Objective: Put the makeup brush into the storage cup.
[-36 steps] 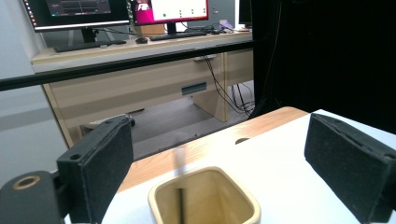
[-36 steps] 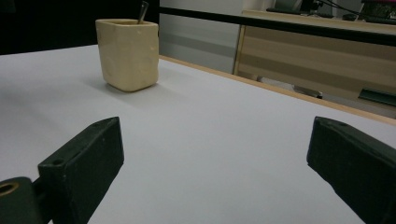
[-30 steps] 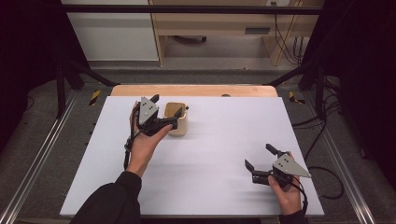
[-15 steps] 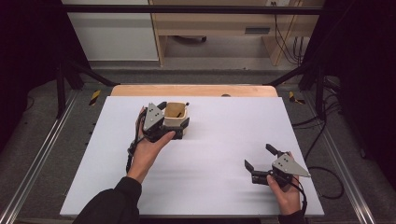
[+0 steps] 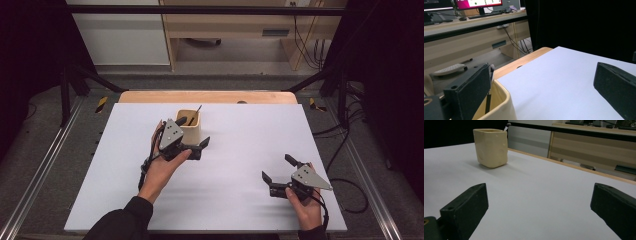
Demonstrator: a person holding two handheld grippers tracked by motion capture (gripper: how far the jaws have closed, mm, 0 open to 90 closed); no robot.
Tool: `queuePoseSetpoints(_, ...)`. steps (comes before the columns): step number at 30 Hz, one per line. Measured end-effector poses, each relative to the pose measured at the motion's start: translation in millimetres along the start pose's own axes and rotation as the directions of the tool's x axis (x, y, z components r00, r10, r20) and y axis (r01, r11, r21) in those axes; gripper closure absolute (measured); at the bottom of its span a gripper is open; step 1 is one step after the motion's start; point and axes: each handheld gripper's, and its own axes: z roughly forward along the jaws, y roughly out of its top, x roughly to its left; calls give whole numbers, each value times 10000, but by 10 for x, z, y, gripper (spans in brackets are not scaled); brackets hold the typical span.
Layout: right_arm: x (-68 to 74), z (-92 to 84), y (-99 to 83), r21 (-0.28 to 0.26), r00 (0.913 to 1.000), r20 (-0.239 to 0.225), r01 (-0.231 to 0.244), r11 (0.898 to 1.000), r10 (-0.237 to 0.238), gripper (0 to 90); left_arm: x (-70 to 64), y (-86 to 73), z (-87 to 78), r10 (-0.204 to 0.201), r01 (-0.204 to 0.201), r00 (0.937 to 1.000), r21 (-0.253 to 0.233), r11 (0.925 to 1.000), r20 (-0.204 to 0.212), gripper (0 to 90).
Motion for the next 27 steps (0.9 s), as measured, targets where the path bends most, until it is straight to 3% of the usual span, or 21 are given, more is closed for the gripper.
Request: queuePoseSetpoints(27,0,2,-2,5,10000,-16,68,10000,-68,20,-104,-203,-212,19,-21,9996,80,10000,274,10)
